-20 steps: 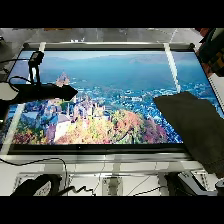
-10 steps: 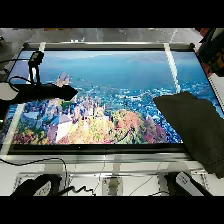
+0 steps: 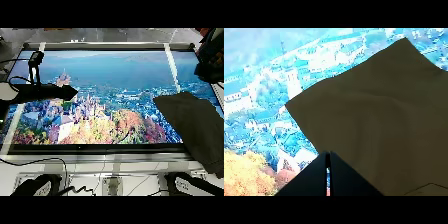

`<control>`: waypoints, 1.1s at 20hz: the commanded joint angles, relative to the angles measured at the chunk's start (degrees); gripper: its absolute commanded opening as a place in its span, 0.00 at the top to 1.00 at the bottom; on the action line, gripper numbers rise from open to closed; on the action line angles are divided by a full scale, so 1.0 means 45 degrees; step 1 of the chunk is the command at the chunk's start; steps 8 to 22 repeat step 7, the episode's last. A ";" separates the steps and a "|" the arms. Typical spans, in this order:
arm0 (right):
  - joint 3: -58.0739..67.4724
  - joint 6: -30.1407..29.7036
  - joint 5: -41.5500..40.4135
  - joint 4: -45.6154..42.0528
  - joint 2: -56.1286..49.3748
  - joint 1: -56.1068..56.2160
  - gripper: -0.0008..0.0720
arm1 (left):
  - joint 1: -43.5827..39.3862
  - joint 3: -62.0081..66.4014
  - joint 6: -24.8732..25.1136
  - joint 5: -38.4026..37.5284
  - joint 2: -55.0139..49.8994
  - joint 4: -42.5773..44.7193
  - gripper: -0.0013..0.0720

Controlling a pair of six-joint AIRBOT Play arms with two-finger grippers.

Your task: Fold the clothes and pants, and hang the long-sleeved shirts on hangers.

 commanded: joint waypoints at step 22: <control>0.0005 -0.0053 -0.0160 -0.0238 -0.0607 0.0520 0.96 | 0.0015 0.0005 0.0000 0.0005 0.0010 0.0000 0.04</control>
